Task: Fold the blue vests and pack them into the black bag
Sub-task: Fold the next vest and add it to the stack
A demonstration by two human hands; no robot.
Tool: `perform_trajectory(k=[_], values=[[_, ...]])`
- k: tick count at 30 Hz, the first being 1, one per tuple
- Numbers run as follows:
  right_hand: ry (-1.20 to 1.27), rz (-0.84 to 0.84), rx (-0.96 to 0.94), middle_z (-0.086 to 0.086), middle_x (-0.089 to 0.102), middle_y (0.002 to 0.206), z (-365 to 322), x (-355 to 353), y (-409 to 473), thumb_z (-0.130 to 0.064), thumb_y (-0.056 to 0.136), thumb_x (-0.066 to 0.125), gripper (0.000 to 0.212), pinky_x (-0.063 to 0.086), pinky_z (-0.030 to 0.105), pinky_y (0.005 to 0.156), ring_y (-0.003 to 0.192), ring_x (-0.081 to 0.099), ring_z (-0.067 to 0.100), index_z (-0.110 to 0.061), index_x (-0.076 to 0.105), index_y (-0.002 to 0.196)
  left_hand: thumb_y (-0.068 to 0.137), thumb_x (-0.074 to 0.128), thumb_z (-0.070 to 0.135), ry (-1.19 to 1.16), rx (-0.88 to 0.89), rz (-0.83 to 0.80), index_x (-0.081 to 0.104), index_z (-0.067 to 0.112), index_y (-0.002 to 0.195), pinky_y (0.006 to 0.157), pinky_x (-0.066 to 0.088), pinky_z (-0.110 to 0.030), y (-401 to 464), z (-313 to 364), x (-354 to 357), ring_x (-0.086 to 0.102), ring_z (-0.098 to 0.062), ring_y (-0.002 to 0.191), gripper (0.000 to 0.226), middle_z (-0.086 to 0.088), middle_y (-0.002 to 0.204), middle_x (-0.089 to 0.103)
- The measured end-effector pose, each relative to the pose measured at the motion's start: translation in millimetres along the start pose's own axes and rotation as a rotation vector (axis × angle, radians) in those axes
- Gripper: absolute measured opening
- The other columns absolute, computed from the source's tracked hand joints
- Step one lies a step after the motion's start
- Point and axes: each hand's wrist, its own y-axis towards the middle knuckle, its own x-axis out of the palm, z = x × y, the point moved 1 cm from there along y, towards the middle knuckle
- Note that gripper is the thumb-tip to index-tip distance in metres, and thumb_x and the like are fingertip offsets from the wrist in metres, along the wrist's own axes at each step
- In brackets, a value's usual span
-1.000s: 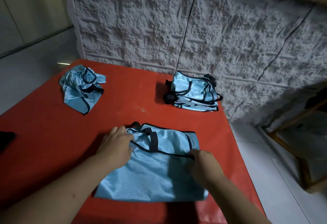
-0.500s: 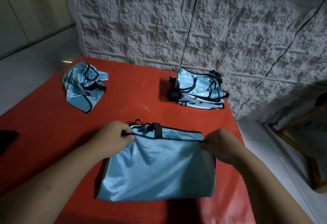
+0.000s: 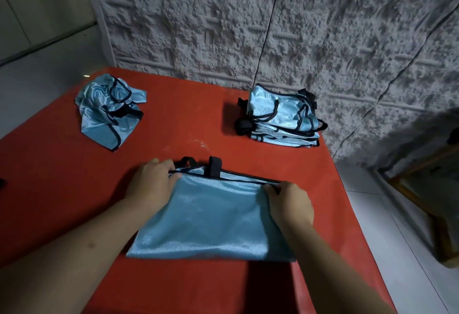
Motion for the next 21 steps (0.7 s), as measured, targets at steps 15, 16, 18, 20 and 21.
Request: perform_trajectory(k=[15,16,18,20,21], values=[[-0.035,-0.113,-0.676,0.003,0.052,0.148,-15,25,-91,-0.039,0.089,0.037,0.06,0.029,0.036,0.12,0.14,0.045,0.023,-0.018,0.05,0.144,0.09,-0.008,0.059,0.417,0.415,-0.581,0.002,0.032,0.161,0.121,-0.015,-0.058,-104,64,7,-0.037,-0.019,0.147,0.077,0.005,0.166,-0.026],[-0.108,-0.192,-0.646,0.001,0.034,0.162,-10,30,-91,-0.051,0.095,0.024,0.068,0.013,0.037,0.126,0.152,0.025,0.021,-0.021,0.035,0.155,0.092,-0.013,0.063,0.4,0.409,-0.549,-0.01,0.036,0.16,0.12,-0.016,-0.057,-103,62,10,-0.04,-0.017,0.145,0.073,0.008,0.164,-0.031],[-0.215,-0.235,-0.575,-0.003,0.004,0.169,2,33,-83,-0.072,0.095,-0.002,0.082,-0.008,0.041,0.125,0.157,-0.006,0.016,-0.027,0.011,0.162,0.093,-0.011,0.071,0.365,0.394,-0.497,-0.02,0.041,0.156,0.121,-0.016,-0.054,-98,57,16,-0.041,-0.012,0.144,0.071,0.012,0.161,-0.034],[-0.287,-0.212,-0.528,-0.003,-0.007,0.169,7,32,-73,-0.078,0.093,-0.001,0.084,-0.01,0.045,0.124,0.155,-0.016,0.015,-0.03,0.001,0.162,0.096,-0.001,0.074,0.368,0.378,-0.449,-0.021,0.043,0.155,0.122,-0.016,-0.052,-90,51,21,-0.04,-0.011,0.145,0.07,0.013,0.161,-0.033],[-0.31,-0.219,-0.504,-0.004,-0.009,0.169,8,33,-69,-0.077,0.094,0.002,0.083,-0.01,0.046,0.124,0.155,-0.017,0.015,-0.03,-0.001,0.162,0.096,0.001,0.074,0.369,0.353,-0.432,-0.02,0.044,0.155,0.122,-0.016,-0.051,-85,46,23,-0.039,-0.012,0.145,0.07,0.014,0.162,-0.033]])
